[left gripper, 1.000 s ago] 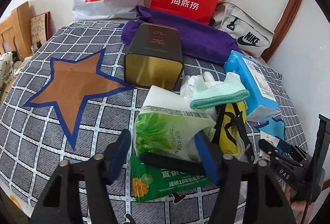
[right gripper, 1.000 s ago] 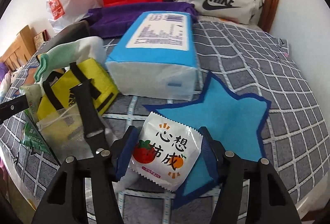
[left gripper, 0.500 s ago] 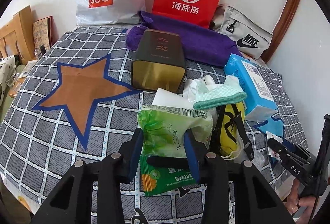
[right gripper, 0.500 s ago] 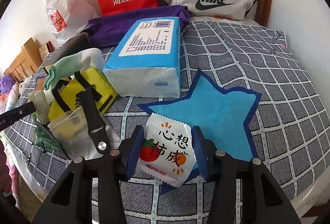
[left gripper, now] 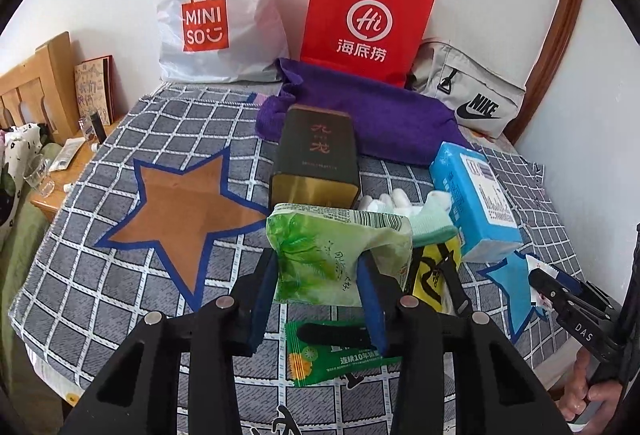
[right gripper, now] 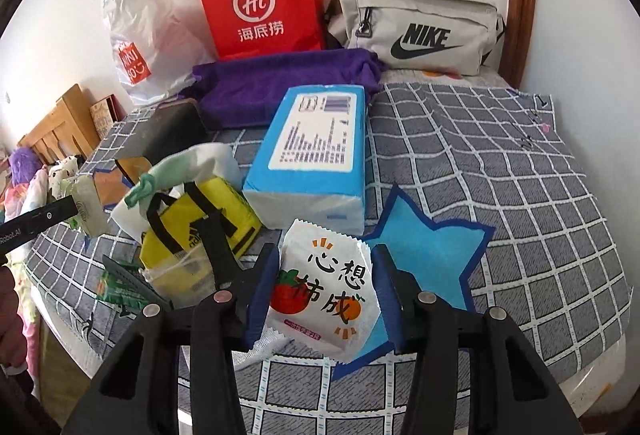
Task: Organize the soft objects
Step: 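Close the left tool on the green pack while the right tool grips the snack packet, then carry the green pack with the left tool while the right tool carries the packet to the purple towel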
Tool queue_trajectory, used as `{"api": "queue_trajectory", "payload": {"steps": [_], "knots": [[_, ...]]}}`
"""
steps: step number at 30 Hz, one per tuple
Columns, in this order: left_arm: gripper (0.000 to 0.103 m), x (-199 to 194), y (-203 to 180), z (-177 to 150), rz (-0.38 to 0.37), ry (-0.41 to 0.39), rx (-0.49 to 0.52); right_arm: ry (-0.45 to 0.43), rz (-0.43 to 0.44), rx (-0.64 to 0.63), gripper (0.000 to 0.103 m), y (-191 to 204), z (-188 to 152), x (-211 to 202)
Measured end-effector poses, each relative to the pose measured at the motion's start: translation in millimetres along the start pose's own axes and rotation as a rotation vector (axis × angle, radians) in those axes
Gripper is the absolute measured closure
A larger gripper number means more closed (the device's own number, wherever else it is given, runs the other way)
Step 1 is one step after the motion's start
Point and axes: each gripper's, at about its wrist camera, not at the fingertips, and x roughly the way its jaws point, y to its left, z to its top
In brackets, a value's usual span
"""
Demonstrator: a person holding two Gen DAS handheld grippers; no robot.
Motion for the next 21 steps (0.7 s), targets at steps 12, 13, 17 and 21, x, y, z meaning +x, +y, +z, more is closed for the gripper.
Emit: {"api": "queue_trajectory", "payload": {"steps": [12, 13, 17, 21], "knots": [[0.065, -8.4, 1.3, 39.8, 0.024, -0.038, -0.004, -0.041, 0.01, -0.036, 0.056, 5.4, 48.6, -7.9], [0.065, -8.3, 0.8, 44.8, 0.025, -0.042, -0.003, -0.046, 0.013, -0.038, 0.056, 5.8, 53.8, -8.0], [0.065, -5.2, -1.2, 62.2, 0.039, -0.048, 0.002, -0.063, 0.028, -0.049, 0.056, 8.2, 74.7, -7.4], [0.065, 0.9, -3.6, 79.6, 0.039, -0.048, -0.002, -0.077, 0.037, -0.056, 0.056, 9.5, 96.2, -2.3]]}}
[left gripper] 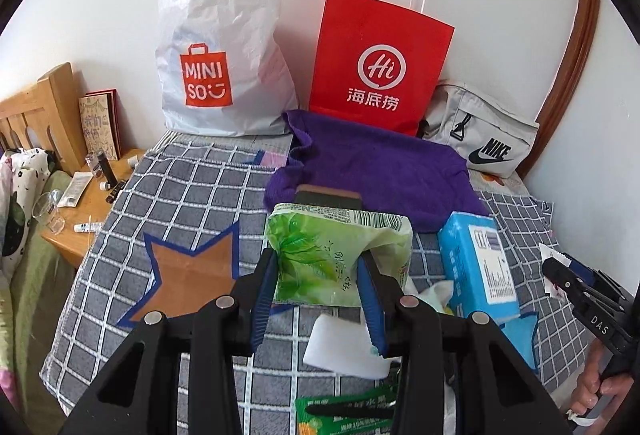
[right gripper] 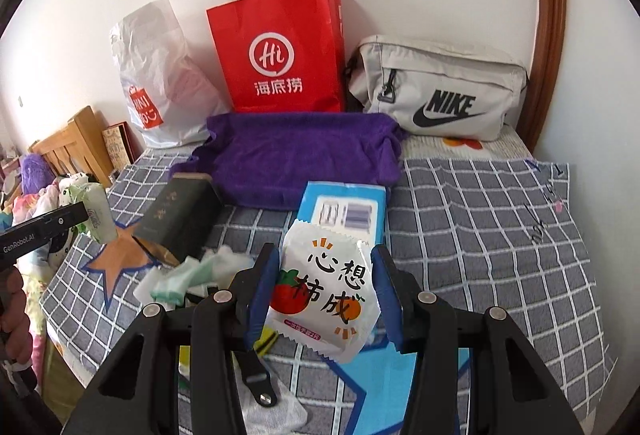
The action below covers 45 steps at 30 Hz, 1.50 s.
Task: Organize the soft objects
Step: 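Carry the green pack with the left tool while the right tool carries the packet to the purple towel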
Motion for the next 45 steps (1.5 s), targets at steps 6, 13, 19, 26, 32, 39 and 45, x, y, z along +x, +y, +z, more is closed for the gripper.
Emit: {"api": "queue_trajectory", "payload": {"steps": [6, 13, 19, 26, 32, 39, 45], "knots": [[0.065, 15.3, -7.8, 27.1, 0.012, -0.002, 0.016, -0.004, 0.014, -0.007, 0.056, -2.0, 30.4, 18.1], [0.065, 42.9, -16.0, 55.9, 0.011, 0.016, 0.028, -0.016, 0.023, -0.021, 0.056, -2.1, 62.4, 41.5], [0.065, 68.8, -22.7, 77.2, 0.021, 0.029, 0.054, -0.022, 0.026, -0.018, 0.056, -6.7, 87.2, 68.6], [0.065, 104.9, -25.4, 98.7, 0.017, 0.057, 0.054, -0.005, 0.032, -0.009, 0.056, -15.4, 107.3, 103.9], [0.065, 135.7, -25.7, 113.3, 0.022, 0.086, 0.05, 0.014, 0.029, -0.019, 0.056, -23.3, 124.0, 133.6], [0.065, 174.4, -31.4, 131.4, 0.016, 0.131, 0.051, 0.022, 0.021, -0.024, 0.056, -30.1, 149.9, 165.3], [0.065, 206.5, -39.2, 145.2, 0.019, 0.16, 0.065, 0.028, 0.028, -0.033, 0.056, -30.1, 161.7, 192.4]]}}
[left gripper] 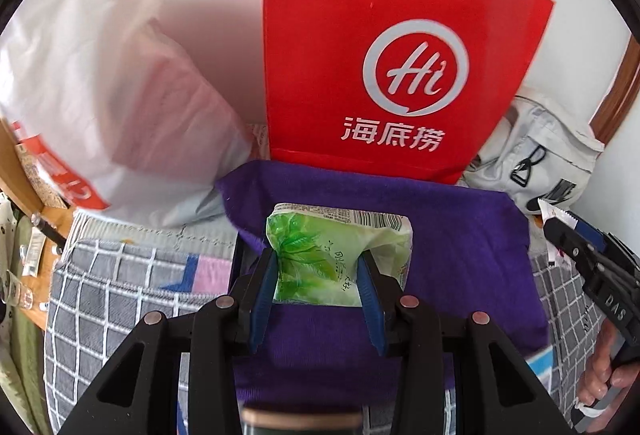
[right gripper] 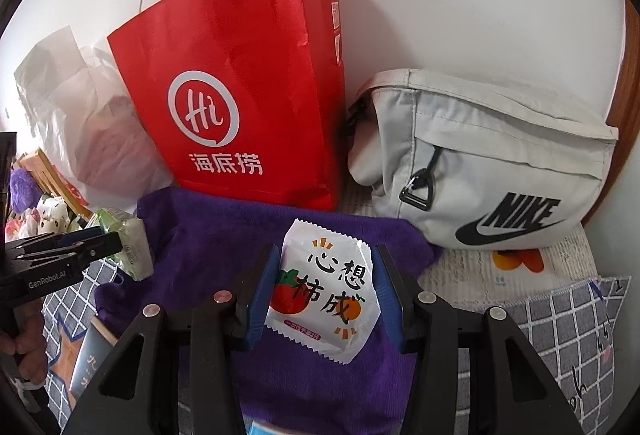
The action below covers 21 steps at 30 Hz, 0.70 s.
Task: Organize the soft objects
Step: 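Carry the green pack with the left tool while the right tool carries the packet to the purple towel, then open the left tool over the towel while the right tool releases the snack packet there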
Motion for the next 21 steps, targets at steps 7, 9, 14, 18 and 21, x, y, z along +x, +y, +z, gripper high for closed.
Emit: {"api": "queue_trajectory", "payload": {"steps": [7, 9, 14, 18, 21], "knots": [[0.065, 39.4, 1.2, 10.2, -0.04, 0.043, -0.021, 0.099, -0.018, 0.016, 0.056, -14.7, -15.6, 49.8], [0.065, 48.5, 1.0, 10.7, -0.046, 0.054, -0.025, 0.124, -0.013, 0.01, 0.056, -16.2, -17.6, 57.4], [0.064, 67.6, -0.6, 13.0, -0.041, 0.09, -0.015, 0.159, 0.018, 0.018, 0.055, -17.7, -18.3, 73.6], [0.063, 73.4, 0.8, 13.7, -0.045, 0.098, -0.021, 0.19, 0.043, 0.046, 0.055, -22.3, -20.1, 81.9], [0.063, 78.3, 1.2, 13.3, -0.049, 0.103, -0.029, 0.208, 0.051, 0.067, 0.055, -25.2, -21.1, 87.0]]}}
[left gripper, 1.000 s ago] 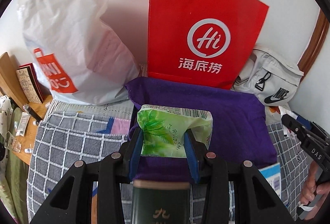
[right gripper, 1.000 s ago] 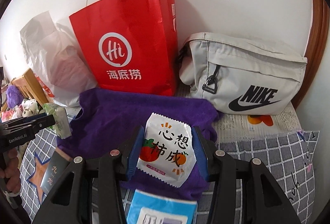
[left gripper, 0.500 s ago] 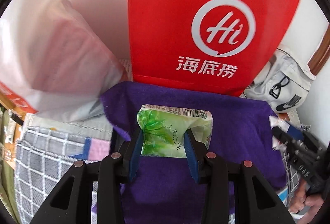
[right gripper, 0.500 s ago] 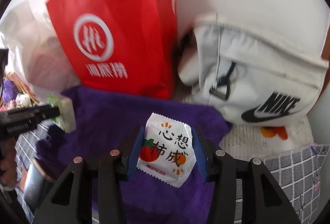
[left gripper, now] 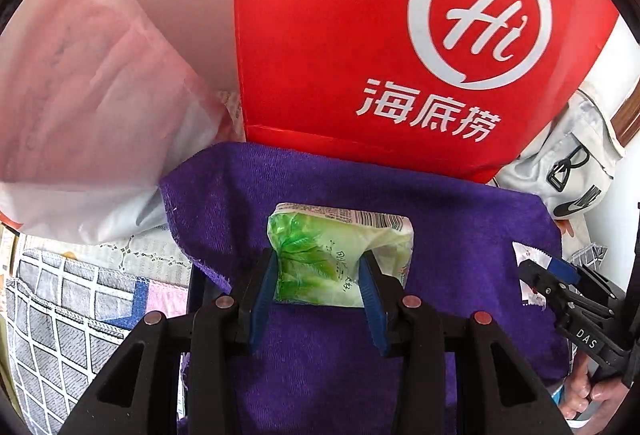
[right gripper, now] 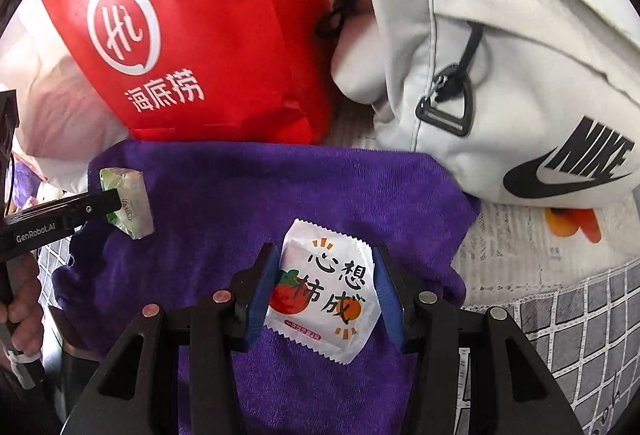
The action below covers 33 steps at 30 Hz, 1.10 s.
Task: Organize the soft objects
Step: 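Open the left tool over the towel while the right tool releases the snack packet there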
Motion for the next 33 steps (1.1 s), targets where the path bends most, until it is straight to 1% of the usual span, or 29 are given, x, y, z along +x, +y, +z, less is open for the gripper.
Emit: {"api": "queue_trajectory", "payload": {"steps": [4, 5, 8, 9, 10, 11, 12, 16, 20, 24, 27, 30, 33], "knots": [[0.063, 4.7, -2.2, -0.1, -0.012, 0.014, -0.003, 0.007, 0.001, -0.005, 0.054, 1.2, 1.6, 3.9], [0.063, 4.4, 2.8, -0.1, -0.015, 0.014, -0.003, 0.008, 0.0, -0.01, 0.053, 2.1, 1.5, 4.8], [0.059, 5.8, 4.4, 1.6, -0.01, 0.018, -0.008, 0.004, 0.007, -0.014, 0.052, 3.5, 1.0, 4.5], [0.055, 5.7, 4.8, 1.8, -0.014, 0.016, -0.013, 0.003, 0.012, -0.015, 0.051, 3.6, 1.1, 4.5], [0.047, 6.5, 3.7, 1.4, -0.024, 0.014, -0.018, 0.004, 0.02, -0.019, 0.046, 5.6, 1.4, 4.6], [0.043, 6.8, 3.9, 2.4, -0.034, 0.015, -0.024, 0.004, 0.024, -0.026, 0.039, 8.7, 1.8, 4.6], [0.039, 6.4, 8.1, 3.1, -0.043, 0.012, -0.03, -0.001, 0.023, -0.031, 0.037, 9.9, 1.9, 3.7], [0.036, -1.2, 13.4, 5.4, -0.064, -0.003, -0.047, -0.042, 0.006, -0.043, 0.033, 14.1, 0.4, -7.3], [0.036, -13.3, 15.5, 4.8, -0.044, -0.021, -0.042, -0.101, -0.014, -0.023, 0.033, 14.2, -3.1, -27.6], [0.036, -44.2, 12.7, -8.1, -0.026, -0.072, -0.015, -0.123, -0.04, -0.053, 0.033, 23.4, -10.0, -53.2], [0.036, -72.4, 10.6, -16.6, -0.028, -0.097, 0.003, -0.147, -0.081, -0.093, 0.033, 30.1, -24.6, -80.9], [0.036, -102.0, 7.6, -31.0, -0.013, -0.128, 0.035, -0.126, -0.052, -0.099, 0.033, 37.3, -42.4, -103.6], [0.036, -132.7, 11.1, -47.9, -0.029, -0.142, 0.038, -0.113, -0.036, -0.104, 0.033, 49.4, -64.1, -124.9]]}}
